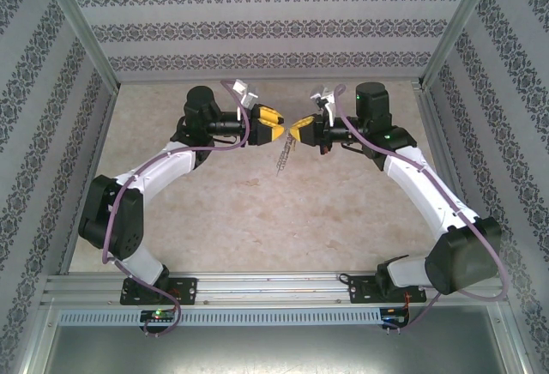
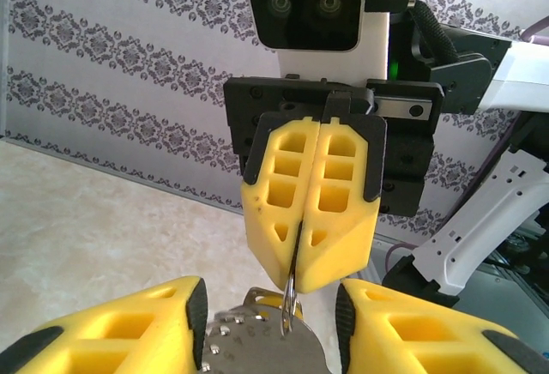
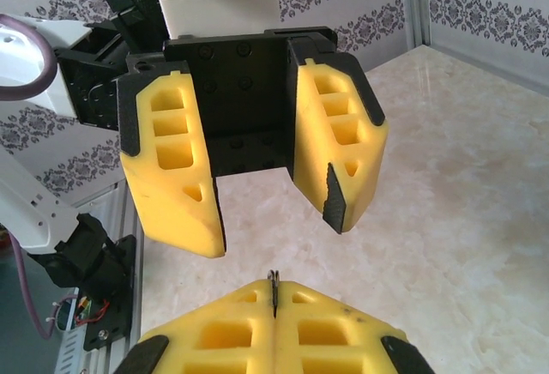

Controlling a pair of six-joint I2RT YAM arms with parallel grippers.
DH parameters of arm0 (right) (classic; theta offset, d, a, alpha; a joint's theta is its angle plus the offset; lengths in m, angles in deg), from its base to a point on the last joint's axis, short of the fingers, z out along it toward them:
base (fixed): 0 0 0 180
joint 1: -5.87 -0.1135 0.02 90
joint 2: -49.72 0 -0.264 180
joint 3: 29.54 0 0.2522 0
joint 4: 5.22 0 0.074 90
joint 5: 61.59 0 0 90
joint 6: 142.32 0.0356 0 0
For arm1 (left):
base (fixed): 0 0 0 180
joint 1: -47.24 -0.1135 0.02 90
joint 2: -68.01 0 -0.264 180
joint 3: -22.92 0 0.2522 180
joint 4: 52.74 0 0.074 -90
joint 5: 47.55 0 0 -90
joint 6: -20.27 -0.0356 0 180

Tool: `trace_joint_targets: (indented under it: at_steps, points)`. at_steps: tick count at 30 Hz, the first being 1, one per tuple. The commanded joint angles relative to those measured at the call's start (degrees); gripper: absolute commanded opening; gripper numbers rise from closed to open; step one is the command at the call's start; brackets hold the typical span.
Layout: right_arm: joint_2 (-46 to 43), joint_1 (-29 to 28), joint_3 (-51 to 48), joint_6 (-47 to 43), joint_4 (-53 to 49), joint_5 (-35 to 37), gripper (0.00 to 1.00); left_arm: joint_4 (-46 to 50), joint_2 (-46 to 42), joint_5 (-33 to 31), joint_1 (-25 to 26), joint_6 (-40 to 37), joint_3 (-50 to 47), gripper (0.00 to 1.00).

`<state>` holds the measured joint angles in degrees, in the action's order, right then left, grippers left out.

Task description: Put the keys on the keyring

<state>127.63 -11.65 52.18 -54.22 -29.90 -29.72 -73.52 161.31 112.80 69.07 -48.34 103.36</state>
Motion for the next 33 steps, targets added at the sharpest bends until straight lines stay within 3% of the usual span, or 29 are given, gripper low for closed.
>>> trace_joint_targets:
  at_steps: [1, 16, 22, 32, 33]
  points:
    - [0.00, -0.67, 2.44, -1.49, 0.45, -0.80, 0.00, 0.65, 0.94, 2.42, 0.81, -0.69, 2.14, 0.43]
    - [-0.74, -0.94, 1.65, -1.34, 0.89, 0.16, 0.00, 0.69, 1.80, 3.75, 2.52, -0.44, 1.70, 0.38]
    - [-0.61, -1.00, 1.29, -1.26, 1.23, 0.25, 0.00, -0.68, 2.46, 4.01, 3.00, 0.42, 2.06, 0.27]
    - [-0.96, -0.71, 1.07, -1.22, 0.99, 0.62, 0.00, -7.30, 3.12, 3.08, 3.07, 3.66, 0.89, 0.00]
    - [-1.29, -0.22, 0.99, -0.64, 1.31, 0.85, 0.13, -7.60, 3.00, 2.64, 3.12, 3.66, 0.68, 0.00]
